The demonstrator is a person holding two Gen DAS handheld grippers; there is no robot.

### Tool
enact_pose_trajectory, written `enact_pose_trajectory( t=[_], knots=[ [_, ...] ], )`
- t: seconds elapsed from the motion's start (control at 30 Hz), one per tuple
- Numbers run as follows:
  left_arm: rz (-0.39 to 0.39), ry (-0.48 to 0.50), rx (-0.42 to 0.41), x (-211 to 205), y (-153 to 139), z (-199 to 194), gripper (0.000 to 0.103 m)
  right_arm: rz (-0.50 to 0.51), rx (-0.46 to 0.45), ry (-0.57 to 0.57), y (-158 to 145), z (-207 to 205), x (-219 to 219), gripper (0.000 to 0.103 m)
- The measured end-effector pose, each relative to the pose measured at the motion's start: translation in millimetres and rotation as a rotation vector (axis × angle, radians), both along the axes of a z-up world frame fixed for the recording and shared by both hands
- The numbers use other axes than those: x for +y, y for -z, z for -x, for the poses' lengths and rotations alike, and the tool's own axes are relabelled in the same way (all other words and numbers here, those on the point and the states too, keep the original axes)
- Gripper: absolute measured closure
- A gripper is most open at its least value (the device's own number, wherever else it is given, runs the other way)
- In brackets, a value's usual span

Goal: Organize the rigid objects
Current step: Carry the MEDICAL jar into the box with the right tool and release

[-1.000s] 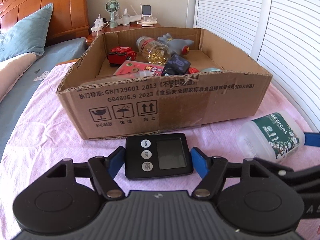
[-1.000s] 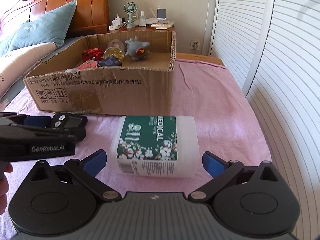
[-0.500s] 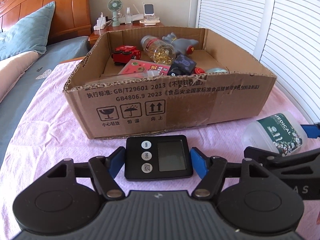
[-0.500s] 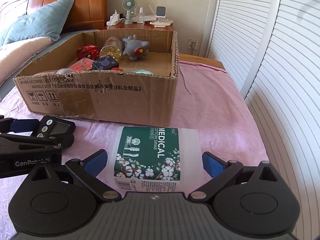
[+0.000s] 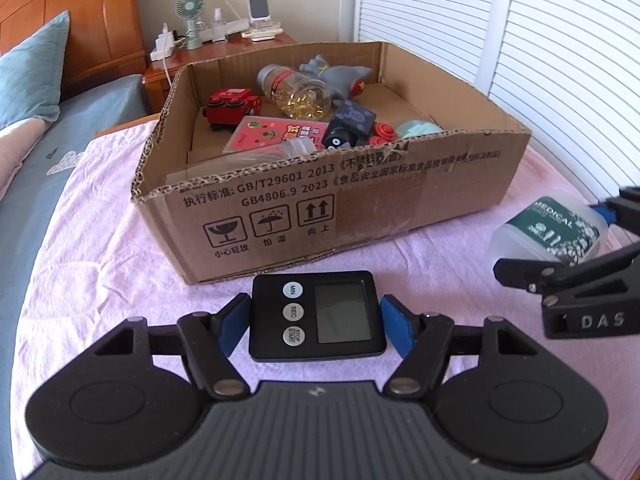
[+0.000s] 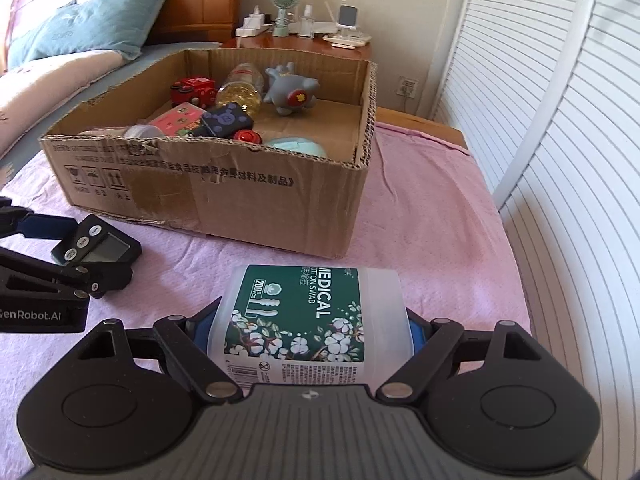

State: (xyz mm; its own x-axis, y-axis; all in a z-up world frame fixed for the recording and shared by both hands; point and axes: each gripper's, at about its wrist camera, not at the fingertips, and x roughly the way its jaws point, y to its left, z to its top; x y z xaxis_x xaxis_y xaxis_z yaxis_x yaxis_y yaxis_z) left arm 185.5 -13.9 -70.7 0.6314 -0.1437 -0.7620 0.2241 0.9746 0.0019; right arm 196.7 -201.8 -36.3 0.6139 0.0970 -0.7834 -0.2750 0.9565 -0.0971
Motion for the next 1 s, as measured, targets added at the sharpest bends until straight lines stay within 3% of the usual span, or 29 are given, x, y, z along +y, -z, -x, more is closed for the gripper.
enact_pose_trajectory(
  t=[0.37, 0.63, 0.77, 1.0],
  knots=[
    [0.021, 0.102, 0.028, 11.2, -28.6, 12.8, 0.033, -0.056, -0.025, -0.09, -42.5, 2.3, -11.1, 0.016],
    [0.043, 0.114, -0.031, 21.1, -61.8, 16.3, 0.033, -0.124, -0.095, -0.148, -88.0, -44.0, -0.7, 0.016],
    [0.05, 0.109, -0.053, 26.9, -74.4, 12.1, 0.033, -0.127, -0.088, -0.174, -87.7, -83.9, 16.2, 0.016],
    [0.048, 0.09, -0.088, 37.6, -85.8, -1.6, 0.033, -0.09, -0.046, -0.111, -60.5, -147.3, 36.5, 0.016]
  ],
)
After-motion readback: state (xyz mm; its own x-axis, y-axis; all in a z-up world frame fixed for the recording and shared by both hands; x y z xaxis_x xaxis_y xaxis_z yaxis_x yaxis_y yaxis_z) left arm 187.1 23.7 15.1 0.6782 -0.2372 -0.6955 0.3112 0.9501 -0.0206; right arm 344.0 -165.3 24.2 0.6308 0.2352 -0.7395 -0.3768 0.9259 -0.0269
